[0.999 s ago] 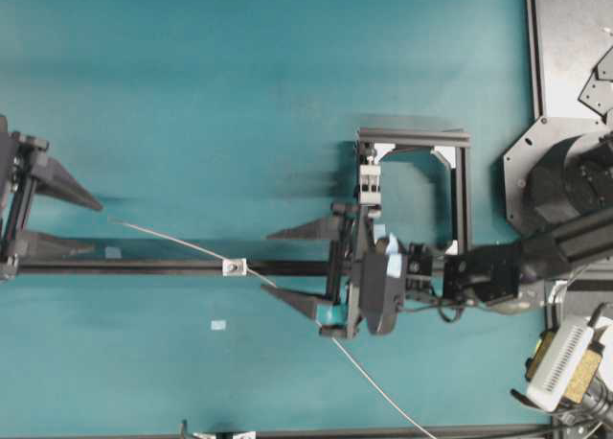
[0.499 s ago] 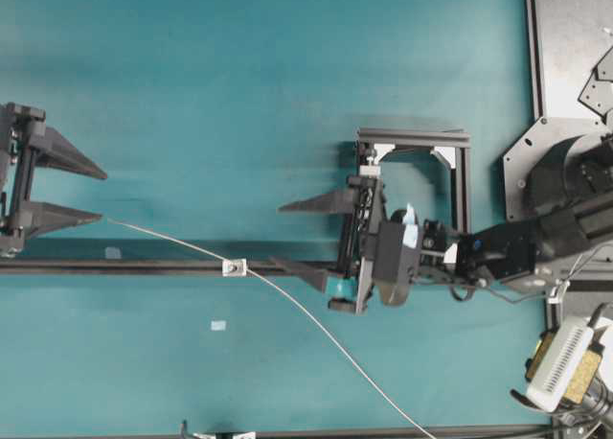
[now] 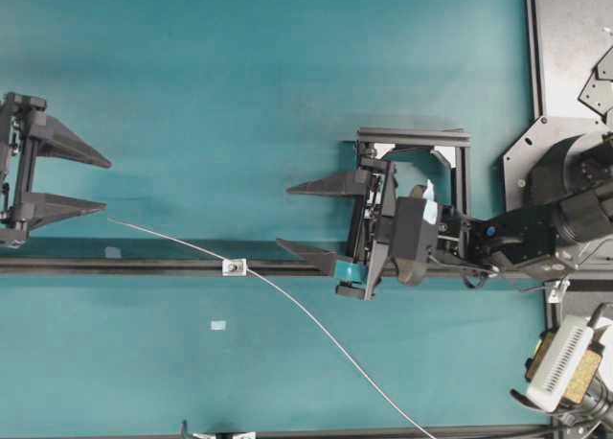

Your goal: Insert the wire into the hole on the right side and pull it with the left arm.

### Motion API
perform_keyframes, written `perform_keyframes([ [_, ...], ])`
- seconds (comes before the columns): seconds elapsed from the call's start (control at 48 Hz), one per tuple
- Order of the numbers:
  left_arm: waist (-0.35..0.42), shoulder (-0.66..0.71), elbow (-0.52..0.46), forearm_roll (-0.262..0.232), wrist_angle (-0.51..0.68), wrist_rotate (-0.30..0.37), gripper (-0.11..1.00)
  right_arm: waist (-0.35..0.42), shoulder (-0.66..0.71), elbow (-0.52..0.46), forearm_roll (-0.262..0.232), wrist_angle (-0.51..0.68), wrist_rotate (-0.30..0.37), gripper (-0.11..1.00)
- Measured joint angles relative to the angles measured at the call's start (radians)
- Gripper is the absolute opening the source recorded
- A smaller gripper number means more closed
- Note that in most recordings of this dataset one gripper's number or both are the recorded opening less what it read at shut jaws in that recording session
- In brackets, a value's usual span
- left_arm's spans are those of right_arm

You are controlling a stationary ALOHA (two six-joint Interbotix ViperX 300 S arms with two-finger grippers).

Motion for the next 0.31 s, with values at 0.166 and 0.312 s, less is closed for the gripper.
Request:
perform_keyframes([
  [0.166, 0.0, 0.0, 0.0, 0.0, -0.002, 0.002, 0.97, -0.003, -0.009, 0.0, 0.0, 0.006, 0.067, 0.87],
  [0.312, 0.0, 0.0, 0.0, 0.0, -0.003, 0.0, 0.97, -0.009, -0.011, 0.006, 0.0, 0.006, 0.109, 0.87],
])
